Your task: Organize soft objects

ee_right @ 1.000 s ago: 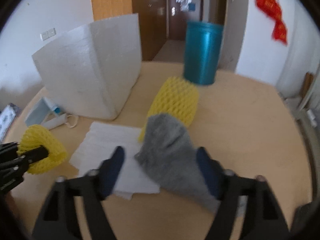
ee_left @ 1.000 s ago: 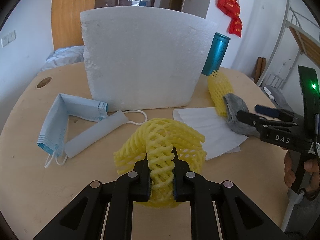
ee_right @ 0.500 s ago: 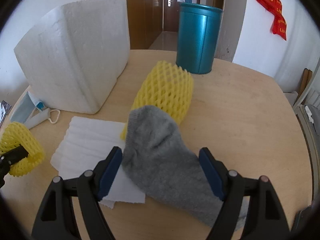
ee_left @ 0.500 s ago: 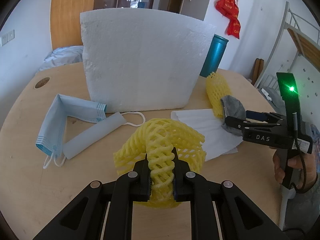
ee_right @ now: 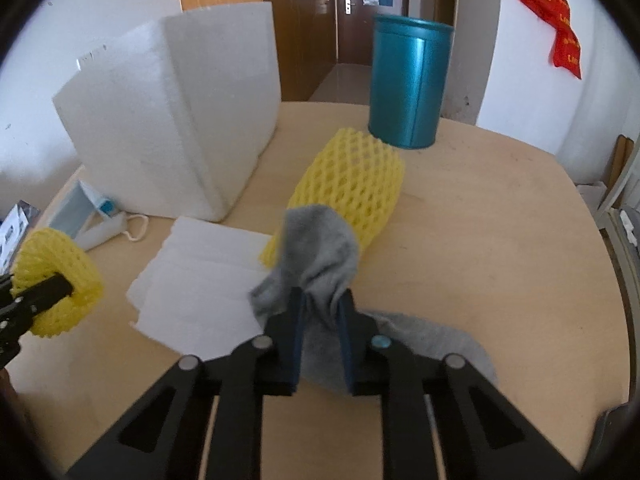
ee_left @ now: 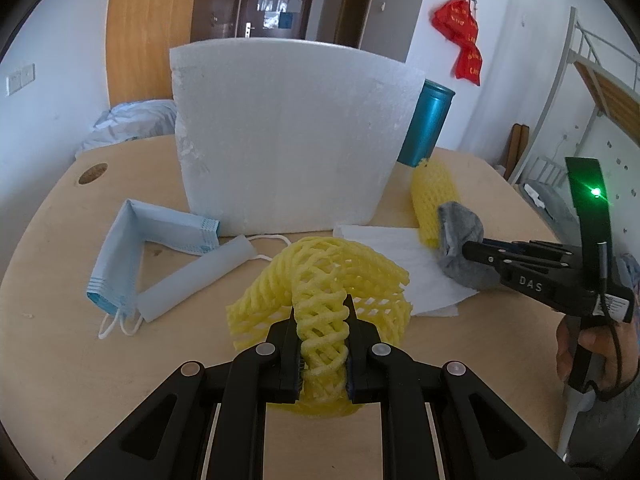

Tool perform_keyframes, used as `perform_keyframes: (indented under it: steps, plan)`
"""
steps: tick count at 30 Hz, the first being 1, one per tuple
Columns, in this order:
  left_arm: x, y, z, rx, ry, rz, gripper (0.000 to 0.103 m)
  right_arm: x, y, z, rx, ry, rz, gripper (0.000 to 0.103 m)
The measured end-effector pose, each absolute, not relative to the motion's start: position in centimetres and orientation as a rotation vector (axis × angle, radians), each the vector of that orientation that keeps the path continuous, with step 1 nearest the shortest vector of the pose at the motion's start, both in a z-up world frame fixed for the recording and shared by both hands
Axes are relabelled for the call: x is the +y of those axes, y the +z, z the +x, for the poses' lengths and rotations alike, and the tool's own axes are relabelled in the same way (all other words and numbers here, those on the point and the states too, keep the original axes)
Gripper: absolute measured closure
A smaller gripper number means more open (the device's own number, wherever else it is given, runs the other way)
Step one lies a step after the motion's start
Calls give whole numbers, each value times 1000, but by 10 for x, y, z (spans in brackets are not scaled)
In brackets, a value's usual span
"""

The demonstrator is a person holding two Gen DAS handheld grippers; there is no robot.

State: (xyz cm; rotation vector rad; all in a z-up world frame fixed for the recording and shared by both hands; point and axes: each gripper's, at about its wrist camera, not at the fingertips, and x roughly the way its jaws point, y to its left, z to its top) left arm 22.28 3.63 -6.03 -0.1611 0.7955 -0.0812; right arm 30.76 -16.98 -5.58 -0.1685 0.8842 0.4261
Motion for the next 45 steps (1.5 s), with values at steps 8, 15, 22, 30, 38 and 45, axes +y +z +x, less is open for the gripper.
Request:
perform_keyframes:
  steps: [8,15,22,30,38,45]
  plan:
    - [33,-55,212,775,-80,-155,87,-176,-38,293,835,425,-144,92]
    - [32,-48,203,754,-81,-154,87,-179,-15,270,764,447,-144,94]
    - [32,-46,198,752,-81,-146,87,-180,-22,270,784,478,-145,93]
    - [31,-48,200,756,-85,-146,87,-175,-40,288,795,480,-178,29]
    - [32,-53,207,772,-88,-154,87,-159,-62,306,869,493,-234,27]
    - [38,-54,210,773,-82,-170,87,-154,-74,314,893,497,-229,27]
